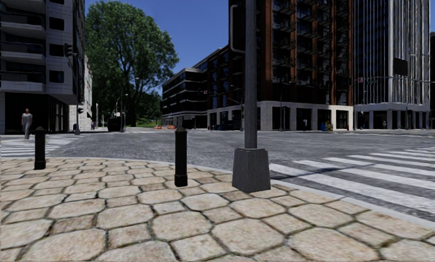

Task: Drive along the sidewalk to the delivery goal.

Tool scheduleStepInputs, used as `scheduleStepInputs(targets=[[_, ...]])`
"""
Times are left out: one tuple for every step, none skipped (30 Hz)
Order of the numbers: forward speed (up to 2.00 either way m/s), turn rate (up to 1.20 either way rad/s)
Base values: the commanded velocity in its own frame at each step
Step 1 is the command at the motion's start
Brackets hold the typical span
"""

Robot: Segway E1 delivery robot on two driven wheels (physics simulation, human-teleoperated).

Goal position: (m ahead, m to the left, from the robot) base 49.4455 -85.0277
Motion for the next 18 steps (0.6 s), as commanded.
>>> scheduleStepInputs(targets=[[1.60, -0.82], [1.60, -0.82], [1.60, -0.82], [1.60, -0.83], [1.60, -0.83], [1.60, -0.83], [1.60, -0.83], [1.60, -0.83], [1.60, -0.83], [1.60, -0.83], [1.60, -0.83], [1.60, -0.83], [1.60, -0.83], [1.60, -0.83], [1.60, -0.83], [1.60, -0.83], [1.60, -0.83], [1.60, -0.83]])
